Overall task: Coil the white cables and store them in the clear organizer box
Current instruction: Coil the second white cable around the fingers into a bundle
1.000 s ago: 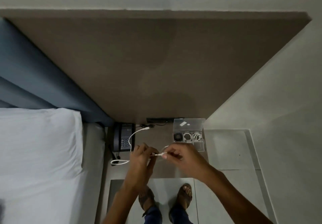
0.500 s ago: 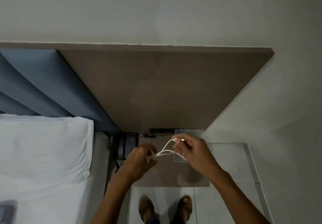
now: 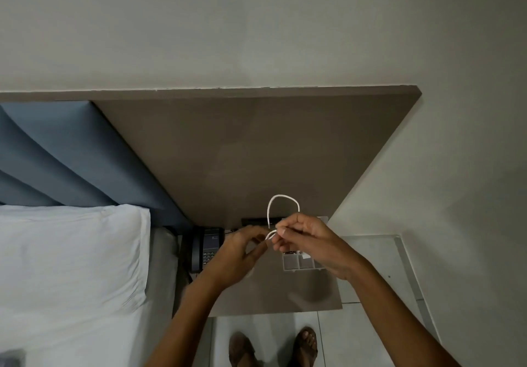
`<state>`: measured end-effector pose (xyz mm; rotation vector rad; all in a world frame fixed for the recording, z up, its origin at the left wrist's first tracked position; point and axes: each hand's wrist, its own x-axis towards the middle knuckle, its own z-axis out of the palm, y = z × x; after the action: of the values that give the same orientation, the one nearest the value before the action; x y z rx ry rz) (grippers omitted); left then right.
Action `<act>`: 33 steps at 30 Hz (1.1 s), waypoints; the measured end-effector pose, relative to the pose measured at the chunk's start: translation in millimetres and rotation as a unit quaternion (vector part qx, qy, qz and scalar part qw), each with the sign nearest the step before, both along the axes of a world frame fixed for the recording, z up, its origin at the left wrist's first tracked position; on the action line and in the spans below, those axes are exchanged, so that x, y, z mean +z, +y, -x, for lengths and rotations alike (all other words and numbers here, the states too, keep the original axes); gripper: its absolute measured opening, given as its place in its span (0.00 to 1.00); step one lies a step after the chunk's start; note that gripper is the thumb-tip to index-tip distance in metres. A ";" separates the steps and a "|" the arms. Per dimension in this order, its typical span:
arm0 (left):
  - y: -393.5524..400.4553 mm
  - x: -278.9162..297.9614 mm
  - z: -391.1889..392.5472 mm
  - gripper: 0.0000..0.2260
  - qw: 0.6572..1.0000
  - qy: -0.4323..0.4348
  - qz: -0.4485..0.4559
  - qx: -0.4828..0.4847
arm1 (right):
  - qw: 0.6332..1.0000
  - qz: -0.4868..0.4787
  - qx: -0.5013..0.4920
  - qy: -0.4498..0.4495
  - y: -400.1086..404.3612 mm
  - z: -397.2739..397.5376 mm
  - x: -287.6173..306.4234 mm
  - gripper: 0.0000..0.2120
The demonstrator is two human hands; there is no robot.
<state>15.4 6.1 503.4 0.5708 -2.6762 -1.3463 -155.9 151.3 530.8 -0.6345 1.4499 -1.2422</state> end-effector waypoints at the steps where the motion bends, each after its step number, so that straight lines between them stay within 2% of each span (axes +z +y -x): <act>1: 0.5 0.7 2.3 0.07 1.000 0.017 0.010 0.016 | 1.000 0.004 0.004 -0.015 1.0 1.1 2.0 0.10; 4: -0.3 3.0 7.5 0.04 0.992 0.051 0.081 0.078 | 0.999 -0.025 0.037 -0.007 4.4 6.2 5.5 0.11; 7: 3.1 2.2 10.9 0.05 0.979 0.037 0.178 0.090 | 0.991 -0.074 0.114 -0.003 7.6 13.5 6.8 0.10; 10: 5.2 -2.0 12.0 0.09 0.978 0.020 0.180 0.106 | 0.976 -0.070 0.175 -0.106 11.5 17.1 10.1 0.12; 14: 4.4 -3.3 11.7 0.03 0.981 0.032 0.165 0.098 | 0.953 -0.001 0.111 -0.283 12.5 12.1 7.9 0.10; 16: 9.6 1.0 12.7 0.10 0.982 0.035 0.158 0.093 | 0.909 0.054 0.091 -0.403 9.2 7.2 7.2 0.09; 18: 15.2 3.8 13.0 0.17 0.982 0.024 0.169 0.079 | 0.838 0.109 0.077 -0.529 4.1 0.7 7.9 0.08; 20: 19.4 2.4 11.9 0.20 0.989 0.029 0.137 0.057 | 0.784 0.132 0.024 -0.607 0.2 -7.2 10.8 0.06; 21: 21.4 1.8 10.7 0.19 0.993 0.041 0.095 0.048 | 0.768 0.143 -0.009 -0.625 -1.2 -10.8 11.5 0.06; 24: 26.0 0.9 9.7 0.10 0.998 0.058 -0.003 0.040 | 0.756 0.188 -0.098 -0.619 -6.8 -17.7 10.7 0.13; 26: 28.9 0.7 7.9 0.09 0.997 0.064 0.012 0.043 | 0.766 0.189 -0.152 -0.596 -11.2 -18.6 9.1 0.19; 28: 30.0 -2.2 5.4 0.12 0.995 0.083 0.032 0.052 | 0.786 0.186 -0.202 -0.555 -13.8 -15.4 8.7 0.23; 33: 34.6 -7.5 1.4 0.07 0.977 0.146 0.053 0.143 | 0.827 0.165 -0.265 -0.467 -13.4 -5.3 7.1 0.21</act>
<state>14.0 40.7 495.9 0.6576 -2.3109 -1.1055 -150.6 137.9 537.9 0.2270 0.5642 -1.8932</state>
